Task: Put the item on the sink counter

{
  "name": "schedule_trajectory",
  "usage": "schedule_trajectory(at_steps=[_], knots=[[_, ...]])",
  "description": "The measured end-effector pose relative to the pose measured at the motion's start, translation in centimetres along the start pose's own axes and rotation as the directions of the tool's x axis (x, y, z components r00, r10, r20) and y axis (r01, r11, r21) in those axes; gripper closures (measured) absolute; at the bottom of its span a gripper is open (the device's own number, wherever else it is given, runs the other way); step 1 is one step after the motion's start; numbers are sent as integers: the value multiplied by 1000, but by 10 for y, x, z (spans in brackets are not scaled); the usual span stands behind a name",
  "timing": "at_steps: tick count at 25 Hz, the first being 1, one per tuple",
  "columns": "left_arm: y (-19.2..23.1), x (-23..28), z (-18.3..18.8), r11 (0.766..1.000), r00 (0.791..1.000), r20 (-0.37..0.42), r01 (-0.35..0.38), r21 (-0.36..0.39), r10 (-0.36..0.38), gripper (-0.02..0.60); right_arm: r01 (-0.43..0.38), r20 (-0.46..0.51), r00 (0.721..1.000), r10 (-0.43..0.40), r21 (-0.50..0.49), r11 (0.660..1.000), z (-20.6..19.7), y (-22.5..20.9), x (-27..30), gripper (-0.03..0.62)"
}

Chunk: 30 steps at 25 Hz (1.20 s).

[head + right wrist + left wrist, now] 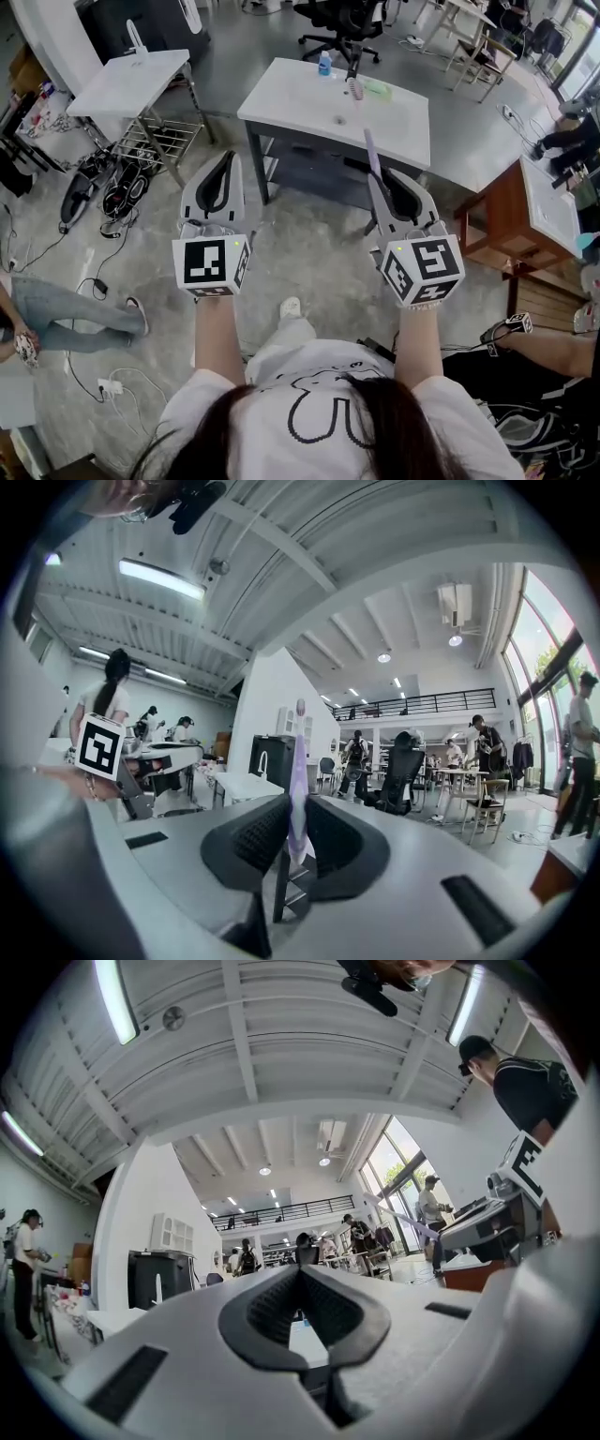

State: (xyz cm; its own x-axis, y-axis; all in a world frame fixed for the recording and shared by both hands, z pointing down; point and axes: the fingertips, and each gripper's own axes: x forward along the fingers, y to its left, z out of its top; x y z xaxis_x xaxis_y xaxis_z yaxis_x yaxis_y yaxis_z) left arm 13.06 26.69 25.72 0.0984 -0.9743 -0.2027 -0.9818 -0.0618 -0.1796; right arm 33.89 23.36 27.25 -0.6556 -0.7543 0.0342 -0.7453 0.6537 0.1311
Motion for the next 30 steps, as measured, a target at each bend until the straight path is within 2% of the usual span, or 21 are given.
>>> schedule_trajectory(at_steps=[5, 11, 19, 30], knots=[[56, 44, -17, 999, 999, -16, -44, -19, 44, 574, -23, -16, 1000, 24, 3, 1000, 3, -3, 68, 516], [99, 84, -35, 999, 999, -19, -47, 0, 47, 574, -24, -11, 1000, 24, 8, 1000, 3, -6, 132, 516], [118, 119, -48, 999, 998, -44, -51, 18, 52, 574, -45, -28, 999, 46, 33, 998, -5, -17, 179, 516], [151, 159, -74, 995, 993, -64, -97, 17, 98, 574, -81, -28, 996, 83, 72, 994, -20, -31, 247, 516]])
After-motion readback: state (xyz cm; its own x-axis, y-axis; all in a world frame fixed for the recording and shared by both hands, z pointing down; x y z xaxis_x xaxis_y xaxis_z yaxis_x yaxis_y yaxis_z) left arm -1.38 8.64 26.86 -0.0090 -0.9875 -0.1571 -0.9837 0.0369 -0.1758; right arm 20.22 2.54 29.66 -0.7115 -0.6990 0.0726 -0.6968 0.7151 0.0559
